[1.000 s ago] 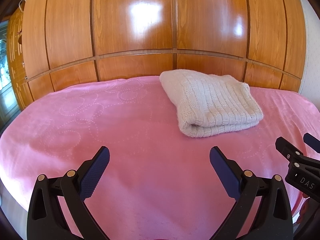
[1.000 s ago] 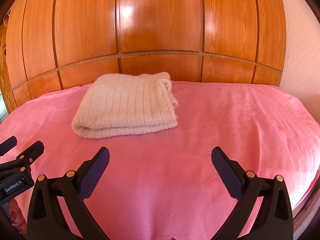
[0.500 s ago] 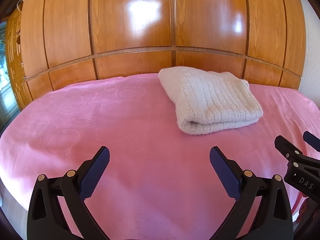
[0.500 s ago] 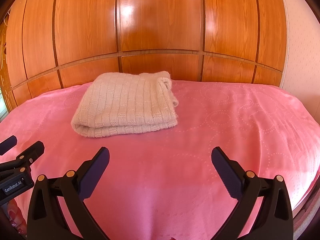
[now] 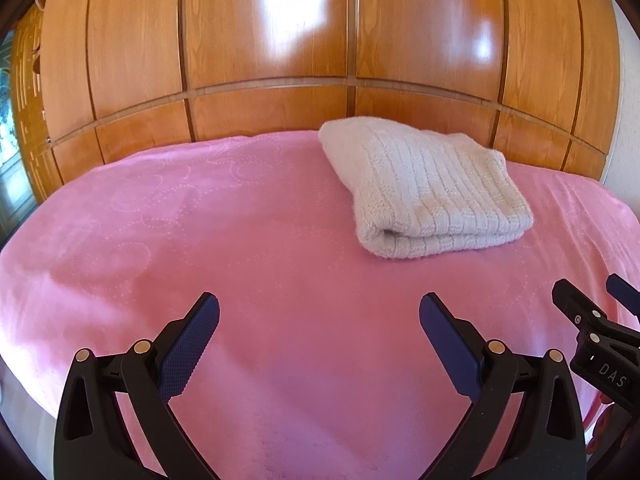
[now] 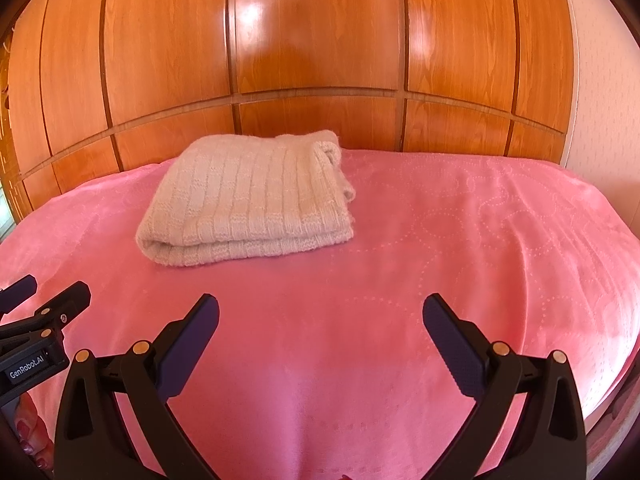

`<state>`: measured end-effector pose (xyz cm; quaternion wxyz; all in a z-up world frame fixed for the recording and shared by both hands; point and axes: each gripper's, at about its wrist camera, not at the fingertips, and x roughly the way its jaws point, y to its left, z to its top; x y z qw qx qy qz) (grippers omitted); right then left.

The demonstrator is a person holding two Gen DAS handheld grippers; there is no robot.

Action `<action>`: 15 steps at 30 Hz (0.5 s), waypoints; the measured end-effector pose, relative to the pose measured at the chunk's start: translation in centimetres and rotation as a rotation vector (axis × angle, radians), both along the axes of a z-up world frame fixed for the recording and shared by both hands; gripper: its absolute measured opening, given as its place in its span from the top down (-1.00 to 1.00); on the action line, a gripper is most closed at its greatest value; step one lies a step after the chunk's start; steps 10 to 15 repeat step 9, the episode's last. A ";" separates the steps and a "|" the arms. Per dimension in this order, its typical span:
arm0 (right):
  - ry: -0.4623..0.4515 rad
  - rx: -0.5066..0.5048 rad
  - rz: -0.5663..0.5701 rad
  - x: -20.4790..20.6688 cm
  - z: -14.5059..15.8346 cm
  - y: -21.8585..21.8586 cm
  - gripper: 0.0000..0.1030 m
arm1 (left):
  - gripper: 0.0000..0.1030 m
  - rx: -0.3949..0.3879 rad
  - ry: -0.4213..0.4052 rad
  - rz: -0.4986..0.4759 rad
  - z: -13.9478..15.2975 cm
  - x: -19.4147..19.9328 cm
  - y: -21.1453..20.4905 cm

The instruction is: Fold small clothes

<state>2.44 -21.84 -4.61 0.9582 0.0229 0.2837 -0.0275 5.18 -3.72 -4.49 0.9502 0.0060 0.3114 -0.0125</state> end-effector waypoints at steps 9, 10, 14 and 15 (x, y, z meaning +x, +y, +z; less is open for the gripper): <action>0.067 0.022 -0.031 2.2 -0.9 -1.7 -0.97 | -0.93 -0.009 0.067 0.004 -1.3 2.2 0.8; 0.067 0.022 -0.031 2.2 -0.9 -1.7 -0.97 | -0.93 -0.009 0.067 0.004 -1.3 2.2 0.8; 0.067 0.022 -0.031 2.2 -0.9 -1.7 -0.97 | -0.93 -0.009 0.067 0.004 -1.3 2.2 0.8; 0.067 0.022 -0.031 2.2 -0.9 -1.7 -0.97 | -0.93 -0.009 0.067 0.004 -1.3 2.2 0.8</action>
